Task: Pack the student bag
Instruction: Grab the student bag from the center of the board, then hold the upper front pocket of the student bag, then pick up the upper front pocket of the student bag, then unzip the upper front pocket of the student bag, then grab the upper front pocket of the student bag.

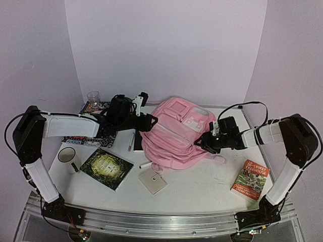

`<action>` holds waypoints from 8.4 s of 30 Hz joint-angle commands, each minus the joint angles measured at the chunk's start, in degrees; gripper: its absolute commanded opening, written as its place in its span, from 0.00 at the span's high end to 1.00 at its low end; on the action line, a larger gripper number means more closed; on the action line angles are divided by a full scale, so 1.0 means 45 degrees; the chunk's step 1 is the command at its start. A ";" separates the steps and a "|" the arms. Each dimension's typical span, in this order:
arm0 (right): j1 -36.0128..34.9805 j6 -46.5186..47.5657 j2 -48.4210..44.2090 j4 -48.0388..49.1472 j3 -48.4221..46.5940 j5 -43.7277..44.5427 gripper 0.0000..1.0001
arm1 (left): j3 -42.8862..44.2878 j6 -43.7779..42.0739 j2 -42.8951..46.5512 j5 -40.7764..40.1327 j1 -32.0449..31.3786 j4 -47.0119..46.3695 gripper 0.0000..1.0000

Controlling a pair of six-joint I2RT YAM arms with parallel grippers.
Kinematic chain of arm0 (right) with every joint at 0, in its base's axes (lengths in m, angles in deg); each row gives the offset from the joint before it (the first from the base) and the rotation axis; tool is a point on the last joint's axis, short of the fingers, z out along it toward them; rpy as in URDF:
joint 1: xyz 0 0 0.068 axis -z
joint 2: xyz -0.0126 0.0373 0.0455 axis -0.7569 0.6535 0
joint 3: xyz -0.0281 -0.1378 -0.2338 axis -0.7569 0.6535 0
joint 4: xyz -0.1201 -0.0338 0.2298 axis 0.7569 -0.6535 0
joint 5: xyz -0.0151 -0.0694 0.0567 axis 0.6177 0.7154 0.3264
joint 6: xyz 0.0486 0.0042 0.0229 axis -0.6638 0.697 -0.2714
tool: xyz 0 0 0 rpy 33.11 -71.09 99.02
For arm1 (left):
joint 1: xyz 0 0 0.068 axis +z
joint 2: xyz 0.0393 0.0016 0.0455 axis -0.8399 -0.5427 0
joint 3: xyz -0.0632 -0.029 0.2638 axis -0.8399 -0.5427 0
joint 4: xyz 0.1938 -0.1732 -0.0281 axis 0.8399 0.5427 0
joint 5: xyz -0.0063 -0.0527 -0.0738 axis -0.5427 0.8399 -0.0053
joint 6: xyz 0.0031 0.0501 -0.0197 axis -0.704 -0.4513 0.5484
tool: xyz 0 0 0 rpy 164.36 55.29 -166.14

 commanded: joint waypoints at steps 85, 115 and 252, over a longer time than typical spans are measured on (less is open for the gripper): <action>-0.0909 -0.3986 -0.3549 0.3565 0.0909 0.1804 1.00 | 0.2085 0.4048 -0.1711 -0.0741 -0.4197 -0.0139 0.53; -0.1675 -0.3634 -0.4157 0.2555 0.0624 0.2692 1.00 | 0.3766 0.4027 -0.3757 -0.3138 -0.4996 0.1227 0.67; -0.3550 1.0444 -0.2239 -0.5429 -0.4435 0.3612 0.10 | 0.0060 0.0934 -0.0735 0.2555 -0.1850 -0.1465 1.00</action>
